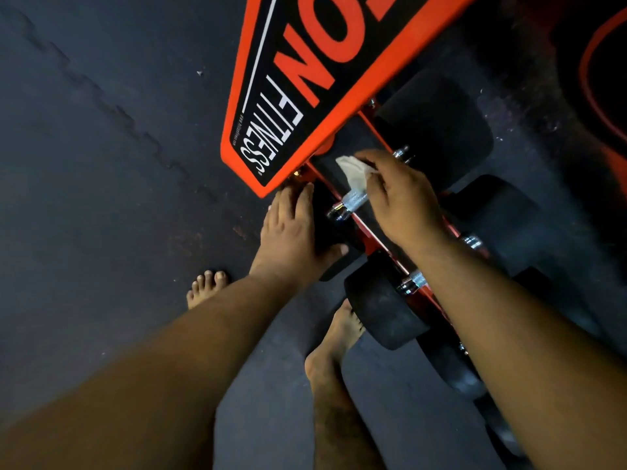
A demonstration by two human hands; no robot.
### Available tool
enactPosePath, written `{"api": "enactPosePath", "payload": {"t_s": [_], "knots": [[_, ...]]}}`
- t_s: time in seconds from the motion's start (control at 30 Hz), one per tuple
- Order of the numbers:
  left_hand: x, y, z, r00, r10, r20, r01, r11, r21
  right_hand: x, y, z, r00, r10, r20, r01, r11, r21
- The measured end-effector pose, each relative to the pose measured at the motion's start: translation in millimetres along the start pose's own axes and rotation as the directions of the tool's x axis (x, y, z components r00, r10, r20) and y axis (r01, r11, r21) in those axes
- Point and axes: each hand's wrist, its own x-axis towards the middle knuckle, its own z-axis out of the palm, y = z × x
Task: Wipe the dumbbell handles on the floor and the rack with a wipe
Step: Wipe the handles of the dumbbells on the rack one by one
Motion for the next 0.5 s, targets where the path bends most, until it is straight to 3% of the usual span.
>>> {"api": "enactPosePath", "payload": {"t_s": [0.03,0.1,0.17,0.23,0.33,0.43,0.5], "knots": [[0,1,5,0.999,-0.017,0.046,0.017,1.000,0.015,4,3,5,0.993,-0.118,-0.011,0.116,0.988,-0.103],[3,2,15,0.997,-0.041,0.067,0.039,0.999,0.025,13,15,17,0.952,-0.278,0.129,0.305,0.900,-0.312],[6,5,23,0.996,-0.067,0.053,0.065,0.997,0.036,12,23,29,0.889,-0.254,0.381,0.425,0.770,-0.477],[10,7,25,0.993,-0.105,0.045,0.103,0.994,0.039,0,27,36,0.824,-0.189,0.535,0.506,0.669,-0.544],[15,8,21,0.986,-0.142,0.083,0.139,0.989,0.040,-14,37,30,0.818,-0.239,0.524,0.549,0.597,-0.585],[17,9,18,0.982,-0.148,0.114,0.146,0.989,0.033,-15,45,18,0.902,-0.187,0.388,0.416,0.616,-0.669],[18,10,18,0.981,-0.150,0.125,0.147,0.989,0.028,-20,46,22,0.883,-0.196,0.427,0.450,0.614,-0.648]]}}
